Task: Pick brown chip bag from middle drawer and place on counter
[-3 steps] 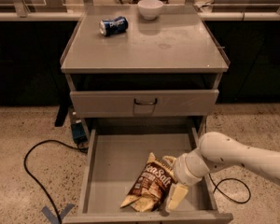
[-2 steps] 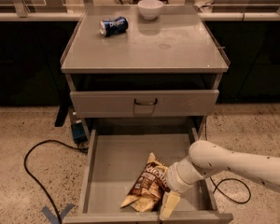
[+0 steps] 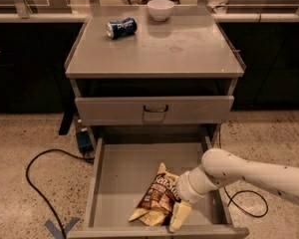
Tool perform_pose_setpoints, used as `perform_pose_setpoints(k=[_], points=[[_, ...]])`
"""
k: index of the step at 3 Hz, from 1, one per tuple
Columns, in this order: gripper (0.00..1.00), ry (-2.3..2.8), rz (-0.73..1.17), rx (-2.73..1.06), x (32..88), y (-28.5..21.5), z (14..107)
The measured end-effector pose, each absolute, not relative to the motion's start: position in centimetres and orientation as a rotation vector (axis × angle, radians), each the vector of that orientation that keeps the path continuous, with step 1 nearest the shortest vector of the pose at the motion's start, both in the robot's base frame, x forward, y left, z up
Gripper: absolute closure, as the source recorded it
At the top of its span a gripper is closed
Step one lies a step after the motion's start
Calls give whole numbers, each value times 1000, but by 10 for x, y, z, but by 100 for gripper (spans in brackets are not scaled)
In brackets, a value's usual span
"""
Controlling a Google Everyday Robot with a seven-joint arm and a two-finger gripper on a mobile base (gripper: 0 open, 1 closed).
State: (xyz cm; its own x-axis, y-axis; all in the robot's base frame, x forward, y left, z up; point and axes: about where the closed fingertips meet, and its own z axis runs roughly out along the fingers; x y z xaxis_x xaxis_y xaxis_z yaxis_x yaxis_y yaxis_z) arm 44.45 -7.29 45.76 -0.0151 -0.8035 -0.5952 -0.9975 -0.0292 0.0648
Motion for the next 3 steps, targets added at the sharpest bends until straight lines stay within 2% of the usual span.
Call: perform_pose_setpoints(k=[3], points=[[0, 1800, 736, -1837, 510, -74, 432]])
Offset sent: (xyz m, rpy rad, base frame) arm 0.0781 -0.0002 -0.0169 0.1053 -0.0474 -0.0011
